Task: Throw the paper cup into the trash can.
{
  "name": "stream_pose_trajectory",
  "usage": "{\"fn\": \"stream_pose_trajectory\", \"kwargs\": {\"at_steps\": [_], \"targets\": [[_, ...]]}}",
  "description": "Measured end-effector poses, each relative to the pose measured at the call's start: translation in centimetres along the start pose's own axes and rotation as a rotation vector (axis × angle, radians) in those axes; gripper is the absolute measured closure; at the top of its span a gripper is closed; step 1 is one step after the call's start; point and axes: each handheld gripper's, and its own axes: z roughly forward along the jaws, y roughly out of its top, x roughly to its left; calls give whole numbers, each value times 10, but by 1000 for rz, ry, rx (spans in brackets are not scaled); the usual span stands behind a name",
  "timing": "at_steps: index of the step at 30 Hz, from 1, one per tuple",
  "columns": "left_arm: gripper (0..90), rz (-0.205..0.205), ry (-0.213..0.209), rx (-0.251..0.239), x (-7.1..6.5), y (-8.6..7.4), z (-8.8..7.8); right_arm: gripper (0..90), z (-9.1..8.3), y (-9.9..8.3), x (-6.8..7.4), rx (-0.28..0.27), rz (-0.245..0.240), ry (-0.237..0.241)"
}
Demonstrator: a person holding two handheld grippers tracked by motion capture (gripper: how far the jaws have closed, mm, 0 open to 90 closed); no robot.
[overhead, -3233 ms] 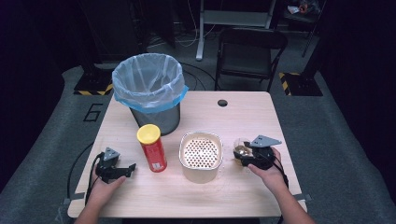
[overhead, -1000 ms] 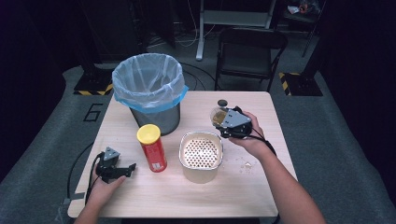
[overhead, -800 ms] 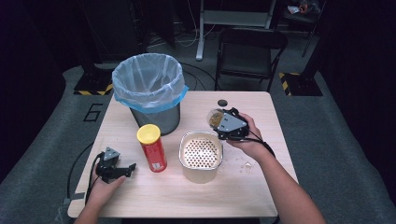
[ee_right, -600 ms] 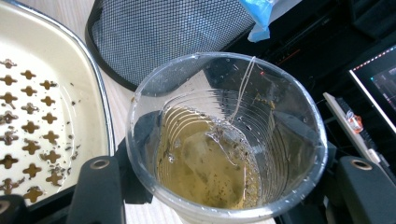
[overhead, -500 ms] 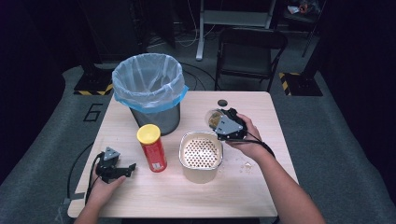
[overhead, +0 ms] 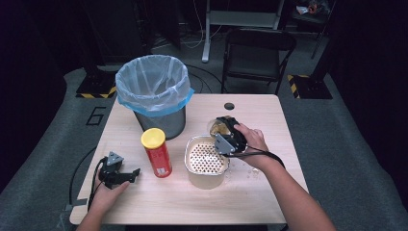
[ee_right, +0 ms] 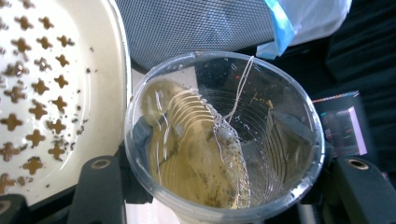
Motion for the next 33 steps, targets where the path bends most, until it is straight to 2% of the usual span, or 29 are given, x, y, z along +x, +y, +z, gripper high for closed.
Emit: {"fn": "stream_pose_trajectory", "kwargs": {"at_steps": [1,2,4,5,6,7,8,9,10,11,12,13,17,24,25,26,27,33], "targets": [[120,0,0,0,0,0,0,377,0,2,2,7,-37,-10],[119,0,0,0,0,0,0,377,0,2,2,7,-37,-10],[119,0,0,0,0,0,0,379,0,7,6,21,-116,-38],[120,0,0,0,0,0,0,379,0,8,7,26,-139,-46],[120,0,0,-1,0,0,0,379,-1,10,9,31,-178,-56],[120,-1,0,-1,0,0,0,380,-1,14,13,38,-245,-67],[120,-1,0,-1,0,0,0,381,-2,14,16,50,-259,-79],[120,0,0,0,0,0,0,381,-2,17,16,50,-323,-86],[120,0,0,0,0,0,0,381,-2,17,16,50,-323,-86],[120,0,0,0,0,0,0,382,-2,21,19,55,-390,-105],[120,0,0,0,0,0,0,382,-2,21,19,55,-390,-105],[120,0,0,0,0,0,0,382,-3,23,21,68,-456,-138],[120,0,0,0,0,0,0,382,-4,27,25,80,-551,-169],[120,0,0,0,0,0,0,381,-6,29,28,79,-612,-183],[120,0,0,0,0,0,0,381,-8,30,28,80,-642,-185],[120,1,0,1,0,0,0,380,-8,31,28,75,-642,-186],[120,1,0,0,0,0,0,380,-8,31,28,69,-619,-186],[120,1,0,1,0,0,0,379,-9,33,28,61,-639,-194]]}}
